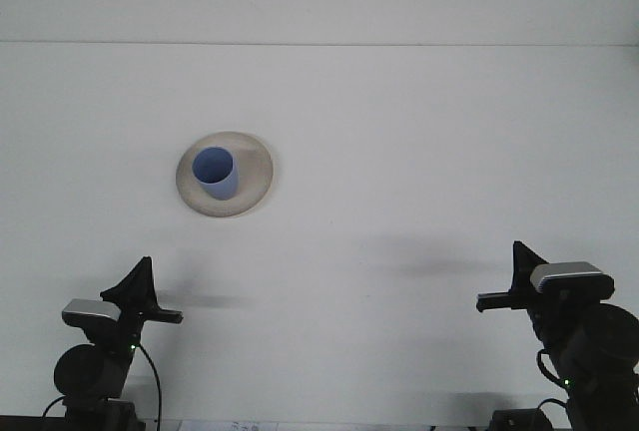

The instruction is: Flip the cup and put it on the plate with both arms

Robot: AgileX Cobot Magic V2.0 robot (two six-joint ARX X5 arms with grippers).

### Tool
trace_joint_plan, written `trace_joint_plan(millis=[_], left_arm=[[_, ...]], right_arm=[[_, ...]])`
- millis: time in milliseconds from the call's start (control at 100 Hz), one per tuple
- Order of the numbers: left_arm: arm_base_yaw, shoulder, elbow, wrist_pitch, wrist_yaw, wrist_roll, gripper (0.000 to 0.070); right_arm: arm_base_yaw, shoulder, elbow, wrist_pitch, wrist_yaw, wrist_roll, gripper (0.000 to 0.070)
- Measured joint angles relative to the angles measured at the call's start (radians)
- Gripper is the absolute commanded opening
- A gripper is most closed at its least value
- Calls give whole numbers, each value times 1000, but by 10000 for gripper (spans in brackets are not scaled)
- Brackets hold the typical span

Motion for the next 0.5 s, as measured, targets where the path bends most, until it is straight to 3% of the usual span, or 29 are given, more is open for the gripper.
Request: trace_joint_plan(millis=[500], left_arm=[[0,0,0,13,0,-2,16]], right_arm=[[0,0,0,0,0,0,0]])
